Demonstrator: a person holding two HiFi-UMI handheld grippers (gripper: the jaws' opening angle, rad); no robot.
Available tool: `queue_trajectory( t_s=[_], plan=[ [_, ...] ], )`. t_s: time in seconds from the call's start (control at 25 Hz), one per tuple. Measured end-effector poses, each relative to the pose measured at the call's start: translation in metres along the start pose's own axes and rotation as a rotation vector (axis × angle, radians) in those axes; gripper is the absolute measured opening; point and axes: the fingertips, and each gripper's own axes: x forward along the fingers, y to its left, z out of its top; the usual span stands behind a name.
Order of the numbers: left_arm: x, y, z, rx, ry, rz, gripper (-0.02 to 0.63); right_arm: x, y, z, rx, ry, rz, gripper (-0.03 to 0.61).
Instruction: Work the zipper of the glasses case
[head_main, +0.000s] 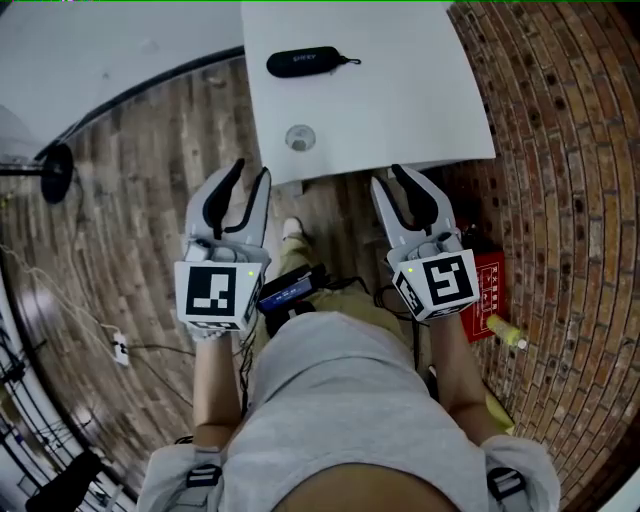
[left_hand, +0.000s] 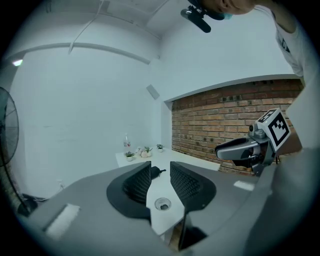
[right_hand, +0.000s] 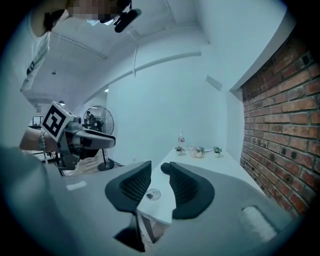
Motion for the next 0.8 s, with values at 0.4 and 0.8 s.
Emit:
queue_trajectory(
  t_s=[0.4, 0.8],
  plan=[
    [0.072, 0.040, -0.019, 0.070, 0.058, -0.138, 0.133, 0.076, -0.014, -0.008, -0.007, 0.078, -0.052, 0.112],
    [0.133, 0.061, -0.051, 0.244, 0.125, -0.202, 0.184, 0.117, -0.034, -0.025, -0.008, 0.137, -0.053, 0.114]
  ],
)
